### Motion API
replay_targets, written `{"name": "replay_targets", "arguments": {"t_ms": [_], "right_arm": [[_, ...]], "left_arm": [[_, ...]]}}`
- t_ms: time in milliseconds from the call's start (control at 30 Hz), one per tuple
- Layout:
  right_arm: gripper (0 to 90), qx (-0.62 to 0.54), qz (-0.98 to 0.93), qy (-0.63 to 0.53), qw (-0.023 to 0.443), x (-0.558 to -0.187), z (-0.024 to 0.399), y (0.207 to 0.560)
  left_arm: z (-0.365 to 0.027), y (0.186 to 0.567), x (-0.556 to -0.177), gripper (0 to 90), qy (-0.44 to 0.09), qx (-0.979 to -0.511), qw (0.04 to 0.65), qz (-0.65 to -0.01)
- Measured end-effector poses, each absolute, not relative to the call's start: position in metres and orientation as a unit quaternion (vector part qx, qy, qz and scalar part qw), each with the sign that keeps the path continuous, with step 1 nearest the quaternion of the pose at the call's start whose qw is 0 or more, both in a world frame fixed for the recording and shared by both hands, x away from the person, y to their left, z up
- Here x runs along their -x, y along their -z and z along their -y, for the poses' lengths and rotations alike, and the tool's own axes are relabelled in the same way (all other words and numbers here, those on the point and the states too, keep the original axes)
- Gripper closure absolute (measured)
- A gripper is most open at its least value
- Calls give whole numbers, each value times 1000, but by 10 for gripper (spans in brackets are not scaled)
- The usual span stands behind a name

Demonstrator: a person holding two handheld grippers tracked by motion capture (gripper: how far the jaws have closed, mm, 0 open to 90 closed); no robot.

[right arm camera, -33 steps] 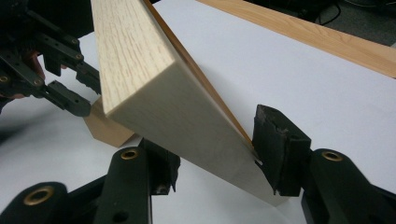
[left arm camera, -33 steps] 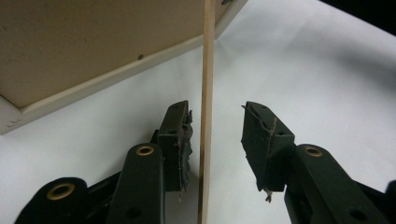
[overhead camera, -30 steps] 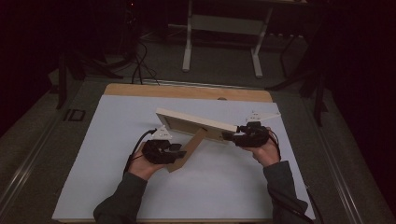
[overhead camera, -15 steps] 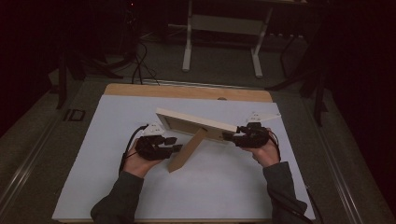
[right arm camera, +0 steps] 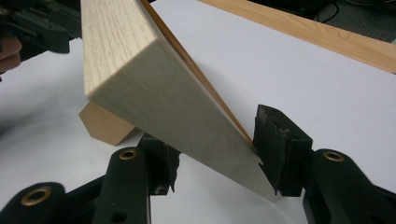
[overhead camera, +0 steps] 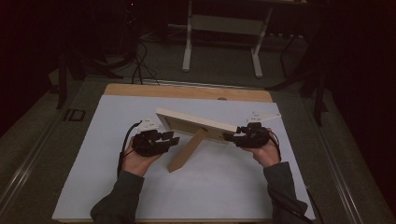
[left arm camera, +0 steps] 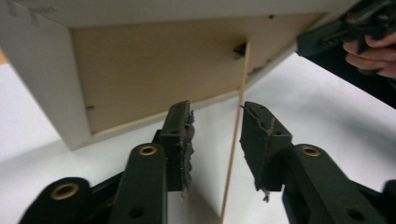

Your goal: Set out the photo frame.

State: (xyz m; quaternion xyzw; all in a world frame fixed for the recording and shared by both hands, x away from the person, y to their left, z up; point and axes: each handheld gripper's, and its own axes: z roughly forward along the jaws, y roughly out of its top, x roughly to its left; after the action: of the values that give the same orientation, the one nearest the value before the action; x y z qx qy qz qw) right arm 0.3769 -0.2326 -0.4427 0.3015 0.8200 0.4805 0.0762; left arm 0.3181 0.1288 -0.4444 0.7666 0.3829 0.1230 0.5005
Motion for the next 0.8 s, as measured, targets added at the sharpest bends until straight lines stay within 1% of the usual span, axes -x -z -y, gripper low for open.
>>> {"name": "replay_targets", "arguments": {"t_ms": [167,300,367,400,467,800], "right_arm": [[497,-299,-823,-477,74,-377,235,442],[493,-299,-822,-478,74,-376,237,441],[490,-299,-823,-477,75,-376,238,441],[489,-299,-823,-478,74,-375,239,441],[488,-301,-822,-477,72,-374,242,441],[485,-304,-829,-465,61,-371,253,446]], "left_arm": [[-128,439,-321,725,-144,-751,502,-404],[-129,437,-329,802,-142,-735,510,-424],[-129,437,-330,837,-142,-733,510,-426],[-128,437,-332,837,-144,-734,508,-428],[-126,436,-336,882,-148,-733,503,-433],[-128,438,-344,900,-151,-728,492,-453]]}}
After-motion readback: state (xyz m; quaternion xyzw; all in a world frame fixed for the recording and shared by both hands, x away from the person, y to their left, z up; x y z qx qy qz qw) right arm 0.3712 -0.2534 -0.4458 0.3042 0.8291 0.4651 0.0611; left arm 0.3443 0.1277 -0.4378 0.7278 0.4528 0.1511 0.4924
